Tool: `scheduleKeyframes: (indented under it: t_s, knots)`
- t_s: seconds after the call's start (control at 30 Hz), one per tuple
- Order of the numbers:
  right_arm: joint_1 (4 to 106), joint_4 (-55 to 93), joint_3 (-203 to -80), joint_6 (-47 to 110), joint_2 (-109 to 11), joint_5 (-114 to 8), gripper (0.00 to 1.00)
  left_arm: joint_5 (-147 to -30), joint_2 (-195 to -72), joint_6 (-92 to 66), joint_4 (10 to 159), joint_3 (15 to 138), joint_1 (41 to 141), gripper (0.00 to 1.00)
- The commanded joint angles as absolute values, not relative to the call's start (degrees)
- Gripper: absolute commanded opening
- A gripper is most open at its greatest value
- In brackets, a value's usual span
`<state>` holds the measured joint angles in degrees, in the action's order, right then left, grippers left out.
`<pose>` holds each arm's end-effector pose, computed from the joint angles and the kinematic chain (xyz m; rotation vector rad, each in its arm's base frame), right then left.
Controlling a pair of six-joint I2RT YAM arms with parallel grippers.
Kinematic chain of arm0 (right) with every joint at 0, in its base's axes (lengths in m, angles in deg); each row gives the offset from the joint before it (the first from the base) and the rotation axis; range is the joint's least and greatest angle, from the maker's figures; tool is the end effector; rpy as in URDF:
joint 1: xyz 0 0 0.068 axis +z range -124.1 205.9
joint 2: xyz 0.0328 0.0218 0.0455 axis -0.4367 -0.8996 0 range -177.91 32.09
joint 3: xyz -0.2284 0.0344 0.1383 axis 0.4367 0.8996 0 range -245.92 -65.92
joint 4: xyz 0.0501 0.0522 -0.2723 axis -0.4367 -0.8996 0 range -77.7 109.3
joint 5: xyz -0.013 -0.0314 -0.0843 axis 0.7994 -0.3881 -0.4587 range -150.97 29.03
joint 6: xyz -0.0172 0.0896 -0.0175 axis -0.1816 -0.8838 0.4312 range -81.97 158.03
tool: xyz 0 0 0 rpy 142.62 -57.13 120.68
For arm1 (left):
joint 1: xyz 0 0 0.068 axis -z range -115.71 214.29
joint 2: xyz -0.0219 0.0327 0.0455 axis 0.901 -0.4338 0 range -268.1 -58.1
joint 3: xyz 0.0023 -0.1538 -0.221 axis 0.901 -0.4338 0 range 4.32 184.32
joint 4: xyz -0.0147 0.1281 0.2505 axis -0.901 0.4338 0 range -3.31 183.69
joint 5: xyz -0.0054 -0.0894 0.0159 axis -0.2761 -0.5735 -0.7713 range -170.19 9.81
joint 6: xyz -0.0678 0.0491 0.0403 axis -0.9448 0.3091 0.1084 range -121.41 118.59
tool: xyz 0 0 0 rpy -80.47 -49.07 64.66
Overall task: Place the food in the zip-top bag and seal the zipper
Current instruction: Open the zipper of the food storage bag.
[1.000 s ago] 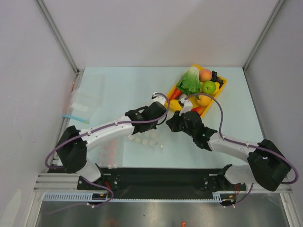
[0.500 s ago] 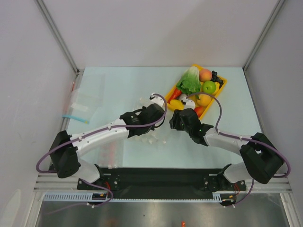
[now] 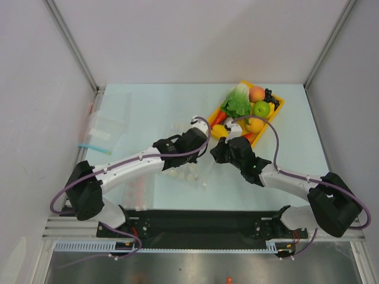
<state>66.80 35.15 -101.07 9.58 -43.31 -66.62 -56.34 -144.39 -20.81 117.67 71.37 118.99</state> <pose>0.2621 0.2163 0.1740 -0.1583 2.0535 0.6713 0.2419 -0.2831 0.2265 0.5408 2.2902 -0.1159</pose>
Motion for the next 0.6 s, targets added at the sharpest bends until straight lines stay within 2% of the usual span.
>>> scheduleKeyframes:
  t_s: [0.0,0.1,0.3,0.37,0.57]
  knots:
    - [66.9,39.3,-101.2,10.3,-42.7,-64.8,0.01,-60.0,-143.4,-20.3,113.7,70.5,116.9,0.0]
    - [67.0,39.4,-100.4,10.0,-42.0,-65.7,0.0,-61.8,-144.1,-20.7,112.4,69.8,115.4,0.01]
    - [66.9,33.9,-99.1,3.7,-40.1,-79.9,0.0,-63.3,-147.4,-21.3,111.8,70.0,112.6,0.0]
    - [65.7,29.5,-100.1,0.9,-40.8,-85.9,0.0,-60.1,-146.4,-21.6,112.0,69.6,112.5,0.0]
    - [64.9,27.9,-101.2,0.0,-42.3,-86.6,0.04,-49.0,-139.1,-22.2,115.9,68.1,113.2,0.0]
